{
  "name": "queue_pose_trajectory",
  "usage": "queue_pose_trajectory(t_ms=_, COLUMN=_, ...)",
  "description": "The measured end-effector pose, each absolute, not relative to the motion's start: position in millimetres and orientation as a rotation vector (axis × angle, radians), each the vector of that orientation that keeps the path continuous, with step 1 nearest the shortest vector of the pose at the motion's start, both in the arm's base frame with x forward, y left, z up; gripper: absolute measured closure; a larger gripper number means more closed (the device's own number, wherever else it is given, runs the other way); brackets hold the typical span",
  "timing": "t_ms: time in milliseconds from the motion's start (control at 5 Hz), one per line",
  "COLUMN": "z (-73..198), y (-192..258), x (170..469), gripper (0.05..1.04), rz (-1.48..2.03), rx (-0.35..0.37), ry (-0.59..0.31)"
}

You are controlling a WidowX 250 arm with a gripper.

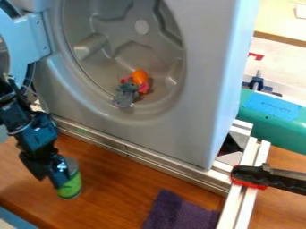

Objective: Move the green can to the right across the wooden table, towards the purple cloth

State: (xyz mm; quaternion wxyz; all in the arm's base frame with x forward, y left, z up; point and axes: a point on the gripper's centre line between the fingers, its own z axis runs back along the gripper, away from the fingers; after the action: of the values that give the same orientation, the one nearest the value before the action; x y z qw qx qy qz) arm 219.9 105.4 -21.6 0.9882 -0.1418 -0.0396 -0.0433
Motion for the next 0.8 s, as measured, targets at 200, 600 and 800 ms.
queue_pose_trajectory(t_ms=200, z=-22, y=76, x=218, gripper=0.083, rz=-0.13, rx=-0.332, ry=-0.059)
queue_pose_trajectory(t_ms=600, z=-7, y=35, x=207, gripper=0.083, rz=-0.212, rx=-0.395, ry=-0.13)
queue_pose_trajectory(t_ms=800, z=6, y=37, x=202, gripper=0.083, rz=-0.21, rx=-0.347, ry=-0.15)
